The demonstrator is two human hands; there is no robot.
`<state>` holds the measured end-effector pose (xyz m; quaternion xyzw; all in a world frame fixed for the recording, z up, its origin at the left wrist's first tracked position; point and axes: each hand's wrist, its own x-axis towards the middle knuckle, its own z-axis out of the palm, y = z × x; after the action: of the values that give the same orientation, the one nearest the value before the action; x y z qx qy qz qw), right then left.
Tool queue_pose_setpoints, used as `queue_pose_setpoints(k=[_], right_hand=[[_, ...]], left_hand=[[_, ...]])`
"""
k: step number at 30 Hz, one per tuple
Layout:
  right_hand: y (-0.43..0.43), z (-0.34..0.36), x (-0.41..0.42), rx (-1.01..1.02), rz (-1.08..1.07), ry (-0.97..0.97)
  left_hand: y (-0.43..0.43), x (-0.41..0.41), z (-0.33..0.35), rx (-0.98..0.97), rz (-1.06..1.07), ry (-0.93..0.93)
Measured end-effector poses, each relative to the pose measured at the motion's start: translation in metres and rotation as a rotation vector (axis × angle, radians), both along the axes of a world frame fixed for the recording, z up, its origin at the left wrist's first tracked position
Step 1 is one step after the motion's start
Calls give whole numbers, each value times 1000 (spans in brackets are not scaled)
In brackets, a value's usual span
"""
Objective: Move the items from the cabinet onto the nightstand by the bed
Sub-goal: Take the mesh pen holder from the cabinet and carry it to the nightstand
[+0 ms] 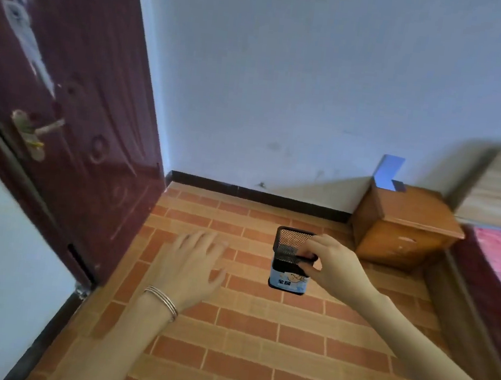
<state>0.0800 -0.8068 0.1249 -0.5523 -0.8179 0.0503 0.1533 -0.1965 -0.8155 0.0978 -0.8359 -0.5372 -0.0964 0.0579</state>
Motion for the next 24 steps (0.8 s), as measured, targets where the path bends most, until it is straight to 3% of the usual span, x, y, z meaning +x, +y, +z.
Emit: queue_pose_setpoints(k=[10, 24], right_hand=[[38, -15, 123, 7, -362, 20], [200, 9, 213, 87, -571, 2]], left_hand=[[119, 143, -17, -26, -309, 34], [345, 260, -2, 16, -541, -30]])
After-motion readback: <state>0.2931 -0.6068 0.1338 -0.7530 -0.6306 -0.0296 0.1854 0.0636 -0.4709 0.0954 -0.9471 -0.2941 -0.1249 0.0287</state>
